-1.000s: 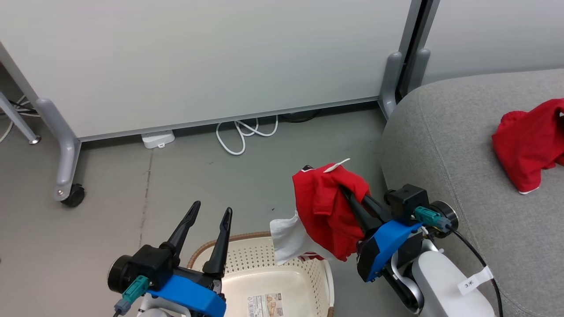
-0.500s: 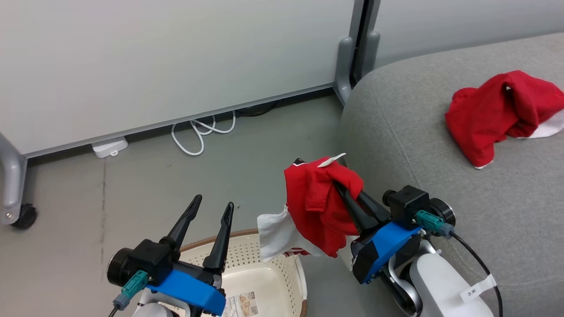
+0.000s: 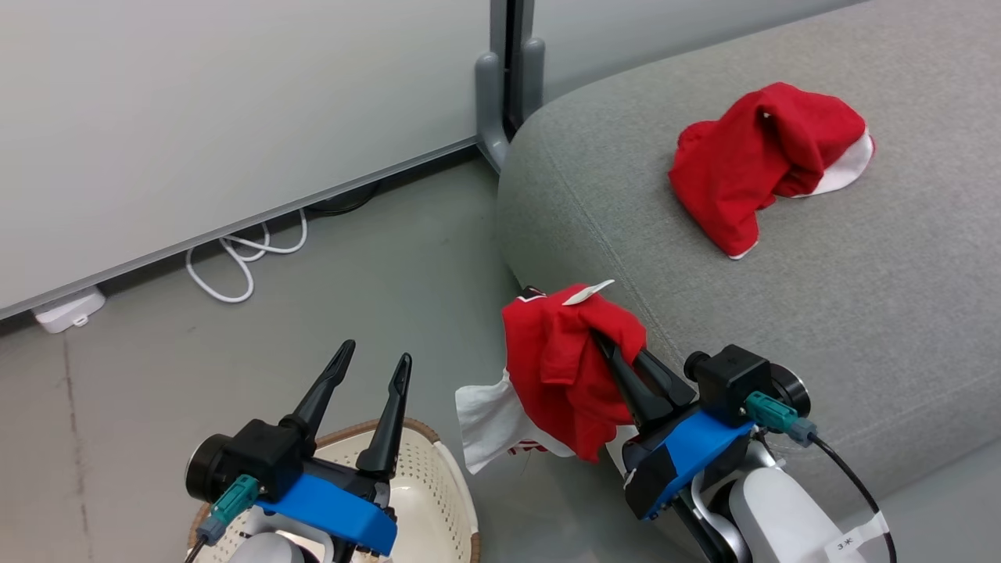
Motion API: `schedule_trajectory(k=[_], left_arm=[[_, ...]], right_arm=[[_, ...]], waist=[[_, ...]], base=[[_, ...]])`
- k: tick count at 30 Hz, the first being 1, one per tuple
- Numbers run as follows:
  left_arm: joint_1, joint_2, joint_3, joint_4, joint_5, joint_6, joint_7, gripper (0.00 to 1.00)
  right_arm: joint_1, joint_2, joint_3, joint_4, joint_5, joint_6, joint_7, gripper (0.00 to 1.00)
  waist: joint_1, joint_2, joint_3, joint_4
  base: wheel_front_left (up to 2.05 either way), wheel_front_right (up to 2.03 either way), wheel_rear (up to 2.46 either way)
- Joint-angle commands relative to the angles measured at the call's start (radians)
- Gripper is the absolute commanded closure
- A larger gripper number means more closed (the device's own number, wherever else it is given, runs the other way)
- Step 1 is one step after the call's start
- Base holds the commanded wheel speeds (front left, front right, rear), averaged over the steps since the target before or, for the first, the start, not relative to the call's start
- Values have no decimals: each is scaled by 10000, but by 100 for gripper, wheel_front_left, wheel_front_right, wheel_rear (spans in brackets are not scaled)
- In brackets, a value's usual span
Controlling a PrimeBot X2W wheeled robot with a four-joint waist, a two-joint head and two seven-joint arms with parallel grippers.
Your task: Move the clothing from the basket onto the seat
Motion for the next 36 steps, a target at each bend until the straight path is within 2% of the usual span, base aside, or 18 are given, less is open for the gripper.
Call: schedule_trajectory(k=[1,8,15,36], left_arm=[[-124,74,31,-21,29,-23,-30,0],[-163,157,15,-37,39,-24,-30,0],[-188,219,-70,-27,11,-24,-30,0],[-339,335,-186,-80,15,-24,-30,0]], right_arm=[[113,46,-13,-117,-55,5,-65,100],[351,100,-122,-354,-87,5,-101,100],[623,134,-305,-503,-89,5,-129,100],[283,154,-701,-721,-149,5,-38,100]], waist=[[0,-1,102,-398],[0,-1,218,-1053],[0,-1,275,-1412],[0,-1,535,-1471]], base=[[0,0,0],[0,0,0],[0,0,0],[0,0,0]])
